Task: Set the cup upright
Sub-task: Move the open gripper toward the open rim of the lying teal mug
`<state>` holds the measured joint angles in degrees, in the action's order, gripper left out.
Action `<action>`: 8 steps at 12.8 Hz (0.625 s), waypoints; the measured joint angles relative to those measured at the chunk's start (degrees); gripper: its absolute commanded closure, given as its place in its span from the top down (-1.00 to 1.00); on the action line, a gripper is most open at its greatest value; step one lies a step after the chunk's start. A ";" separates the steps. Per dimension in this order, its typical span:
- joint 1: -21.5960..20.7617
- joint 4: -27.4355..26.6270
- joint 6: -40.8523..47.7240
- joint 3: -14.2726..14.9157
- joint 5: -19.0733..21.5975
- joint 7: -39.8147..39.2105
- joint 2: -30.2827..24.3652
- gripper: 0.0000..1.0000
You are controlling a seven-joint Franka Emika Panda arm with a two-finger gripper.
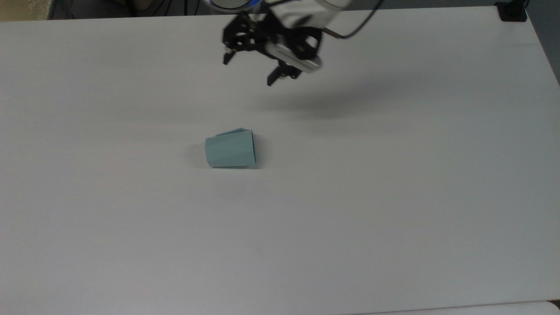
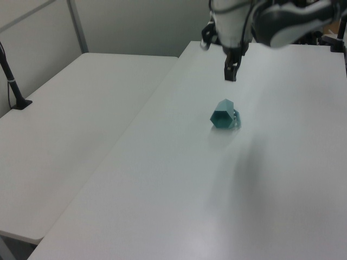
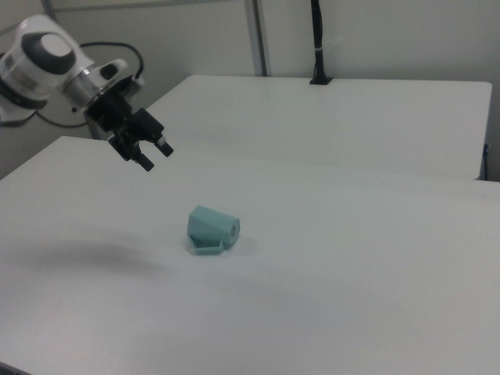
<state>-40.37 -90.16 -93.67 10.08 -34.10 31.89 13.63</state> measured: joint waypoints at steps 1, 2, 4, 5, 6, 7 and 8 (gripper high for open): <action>-2.03 0.01 0.00 -0.04 -3.36 2.50 1.40 1.00; -4.65 0.07 0.00 -0.09 -7.69 5.10 3.36 1.00; -8.15 0.10 0.00 -0.15 -13.43 7.15 6.36 1.00; -8.99 0.06 0.00 -0.16 -15.02 7.29 7.39 1.00; -10.15 0.02 0.00 -0.18 -17.09 7.38 9.14 1.00; -11.02 0.02 0.00 -0.32 -18.48 7.51 11.04 1.00; -11.43 0.02 0.00 -0.49 -19.14 7.63 12.70 1.00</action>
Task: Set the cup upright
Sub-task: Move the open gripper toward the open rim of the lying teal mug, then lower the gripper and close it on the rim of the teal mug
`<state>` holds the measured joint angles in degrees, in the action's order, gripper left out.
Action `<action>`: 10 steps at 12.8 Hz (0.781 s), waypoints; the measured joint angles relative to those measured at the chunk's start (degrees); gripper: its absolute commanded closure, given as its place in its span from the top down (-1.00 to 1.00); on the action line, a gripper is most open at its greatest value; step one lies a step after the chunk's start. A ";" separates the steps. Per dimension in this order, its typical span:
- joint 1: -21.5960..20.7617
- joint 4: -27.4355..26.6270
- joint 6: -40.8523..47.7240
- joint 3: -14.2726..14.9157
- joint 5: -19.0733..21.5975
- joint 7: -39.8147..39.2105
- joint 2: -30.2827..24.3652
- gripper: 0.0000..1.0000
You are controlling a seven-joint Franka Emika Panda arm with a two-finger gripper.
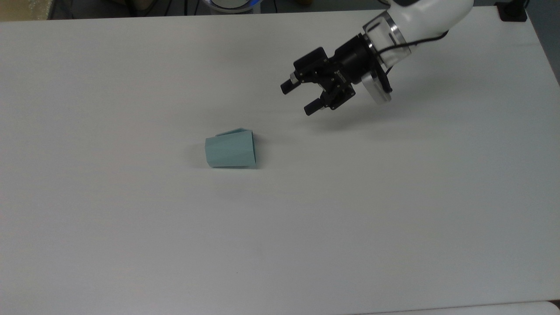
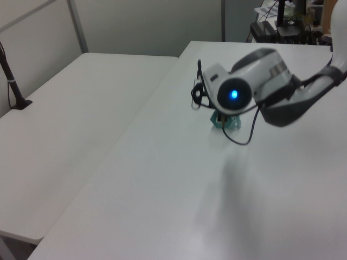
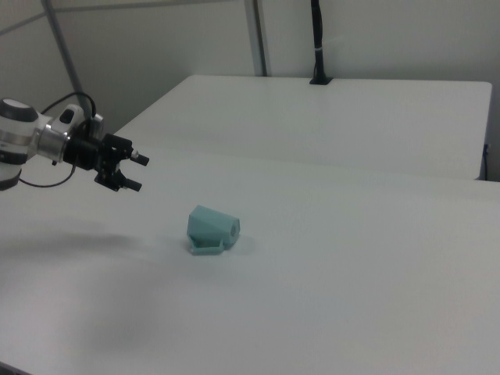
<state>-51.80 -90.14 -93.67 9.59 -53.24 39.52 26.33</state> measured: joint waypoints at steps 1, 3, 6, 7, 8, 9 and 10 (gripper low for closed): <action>-0.15 0.01 0.00 -0.03 -0.22 0.03 1.61 1.00; 0.16 0.00 0.00 -0.02 -0.32 0.05 4.42 1.00; 1.50 -0.11 0.00 -0.02 -3.34 4.07 8.70 1.00; 2.15 -0.11 0.00 0.00 -4.34 5.62 9.92 1.00; 2.97 -0.10 0.00 0.02 -5.45 7.04 10.81 1.00; 4.00 -0.09 0.00 0.04 -6.18 7.63 11.34 1.00; 4.91 -0.07 -0.38 0.04 -6.43 7.92 11.54 1.00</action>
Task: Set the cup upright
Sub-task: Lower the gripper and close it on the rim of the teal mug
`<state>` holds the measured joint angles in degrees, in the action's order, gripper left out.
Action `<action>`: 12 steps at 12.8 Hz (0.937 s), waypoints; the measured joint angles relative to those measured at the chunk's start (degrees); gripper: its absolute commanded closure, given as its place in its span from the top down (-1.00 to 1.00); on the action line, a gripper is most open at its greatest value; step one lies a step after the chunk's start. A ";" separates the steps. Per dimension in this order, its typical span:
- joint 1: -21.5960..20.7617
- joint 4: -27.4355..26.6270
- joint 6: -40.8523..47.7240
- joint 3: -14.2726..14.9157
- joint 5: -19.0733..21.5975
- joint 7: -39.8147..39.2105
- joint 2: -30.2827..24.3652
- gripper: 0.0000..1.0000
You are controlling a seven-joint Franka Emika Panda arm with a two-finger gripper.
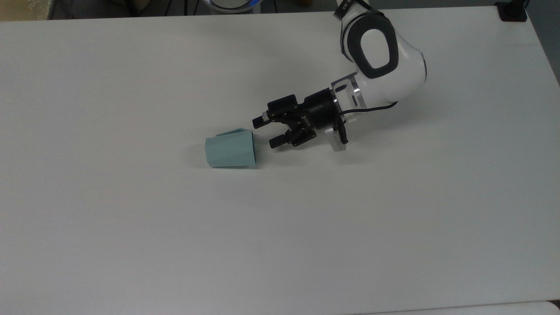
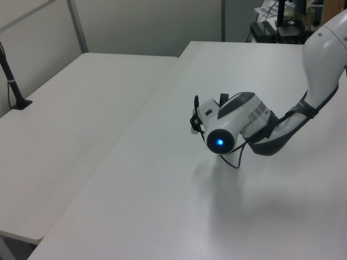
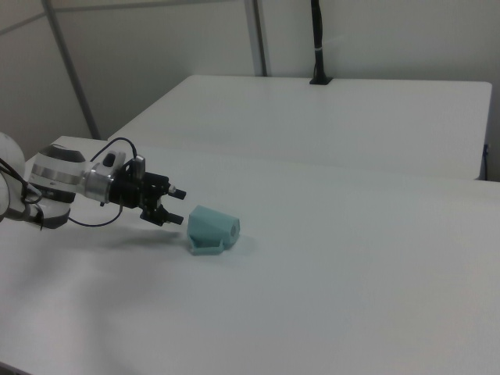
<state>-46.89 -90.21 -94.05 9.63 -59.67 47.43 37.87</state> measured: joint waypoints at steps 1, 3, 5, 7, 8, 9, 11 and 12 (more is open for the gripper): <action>0.80 0.01 -0.74 0.00 -0.33 0.06 0.05 0.91; 1.99 0.03 -1.43 0.00 -0.93 0.08 0.12 0.78; 2.89 0.02 -1.49 0.00 -1.52 0.11 0.56 0.49; 3.74 0.00 -1.90 0.00 -1.85 0.12 0.99 0.11; 4.08 -0.07 -2.24 0.00 -2.16 0.12 1.22 -0.05; 4.22 -0.16 -2.26 0.00 -2.46 0.12 1.40 -0.49; 4.50 -0.82 -2.27 -0.01 -3.26 0.12 1.85 -1.00; 4.63 -1.06 -2.25 0.01 -3.65 0.12 2.01 -1.00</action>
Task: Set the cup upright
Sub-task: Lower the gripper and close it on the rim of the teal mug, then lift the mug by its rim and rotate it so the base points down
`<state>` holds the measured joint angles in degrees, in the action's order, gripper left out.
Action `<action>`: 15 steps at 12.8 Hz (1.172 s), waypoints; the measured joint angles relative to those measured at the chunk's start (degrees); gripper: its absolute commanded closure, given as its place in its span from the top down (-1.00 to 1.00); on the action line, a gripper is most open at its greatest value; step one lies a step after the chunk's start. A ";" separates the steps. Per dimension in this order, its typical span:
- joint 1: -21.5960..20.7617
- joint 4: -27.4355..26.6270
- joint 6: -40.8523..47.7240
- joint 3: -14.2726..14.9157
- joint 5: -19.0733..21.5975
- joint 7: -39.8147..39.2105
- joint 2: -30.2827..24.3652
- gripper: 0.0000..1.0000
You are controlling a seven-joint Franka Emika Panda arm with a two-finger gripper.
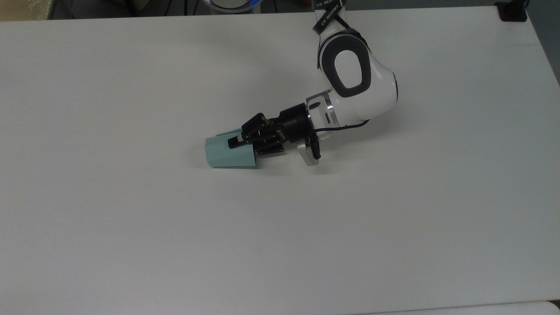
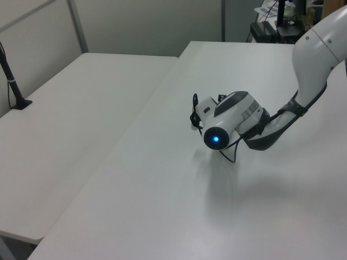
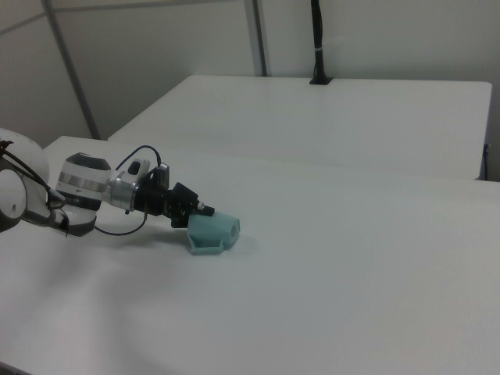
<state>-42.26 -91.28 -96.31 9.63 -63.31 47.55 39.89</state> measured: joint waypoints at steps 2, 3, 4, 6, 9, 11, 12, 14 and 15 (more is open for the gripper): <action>0.03 -0.05 0.16 0.17 -1.34 -0.07 -0.29 -1.00; 0.03 -0.14 0.21 0.23 -1.56 -0.16 -0.37 -1.00; 0.03 -0.18 0.21 0.23 -1.63 -0.17 -0.37 -1.00; 0.03 -0.19 0.21 0.23 -1.65 -0.16 -0.37 -1.00; 0.14 -0.17 0.30 0.35 -1.64 -0.16 -1.07 -1.00; 0.74 -0.12 0.16 0.34 -0.87 -0.46 -3.13 -1.00; 1.48 0.02 0.11 0.35 0.37 -1.83 -5.24 -1.00; 2.87 0.19 -0.18 0.34 4.31 -4.06 -9.03 -1.00; 4.17 0.18 -1.39 0.34 7.42 -5.04 -12.21 -1.00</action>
<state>-38.09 -91.10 -97.70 9.98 -55.90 42.51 27.68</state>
